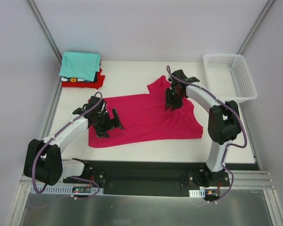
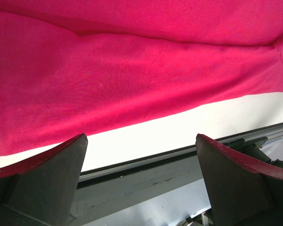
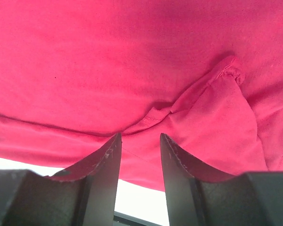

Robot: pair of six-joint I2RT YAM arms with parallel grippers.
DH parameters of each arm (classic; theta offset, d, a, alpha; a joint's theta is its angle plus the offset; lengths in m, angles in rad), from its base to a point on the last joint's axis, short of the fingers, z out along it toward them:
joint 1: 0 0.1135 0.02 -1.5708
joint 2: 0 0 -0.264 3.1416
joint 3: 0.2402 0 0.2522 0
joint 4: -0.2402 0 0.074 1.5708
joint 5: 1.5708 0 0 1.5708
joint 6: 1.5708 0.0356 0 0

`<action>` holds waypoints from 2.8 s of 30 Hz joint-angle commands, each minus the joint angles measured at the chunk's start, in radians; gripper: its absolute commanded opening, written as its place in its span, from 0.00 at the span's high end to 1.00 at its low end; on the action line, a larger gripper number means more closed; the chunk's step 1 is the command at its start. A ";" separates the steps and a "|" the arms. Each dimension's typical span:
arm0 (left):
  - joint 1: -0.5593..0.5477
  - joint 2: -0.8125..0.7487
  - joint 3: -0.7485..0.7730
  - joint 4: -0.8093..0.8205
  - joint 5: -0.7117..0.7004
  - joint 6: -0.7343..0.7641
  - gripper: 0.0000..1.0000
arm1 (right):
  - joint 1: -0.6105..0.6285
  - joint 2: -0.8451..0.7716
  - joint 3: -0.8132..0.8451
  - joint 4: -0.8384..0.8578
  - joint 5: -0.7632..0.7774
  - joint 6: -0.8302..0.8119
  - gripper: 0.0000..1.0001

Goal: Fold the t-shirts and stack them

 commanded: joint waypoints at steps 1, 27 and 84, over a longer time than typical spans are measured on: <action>-0.002 -0.019 -0.007 0.004 0.012 0.018 0.01 | 0.006 0.020 0.025 -0.029 -0.016 0.001 0.59; -0.002 -0.013 -0.006 0.004 0.010 0.021 0.01 | 0.009 0.060 -0.072 0.037 -0.021 0.010 0.60; -0.002 -0.008 -0.003 -0.001 0.019 0.025 0.01 | 0.008 0.088 -0.029 0.012 -0.004 -0.003 0.76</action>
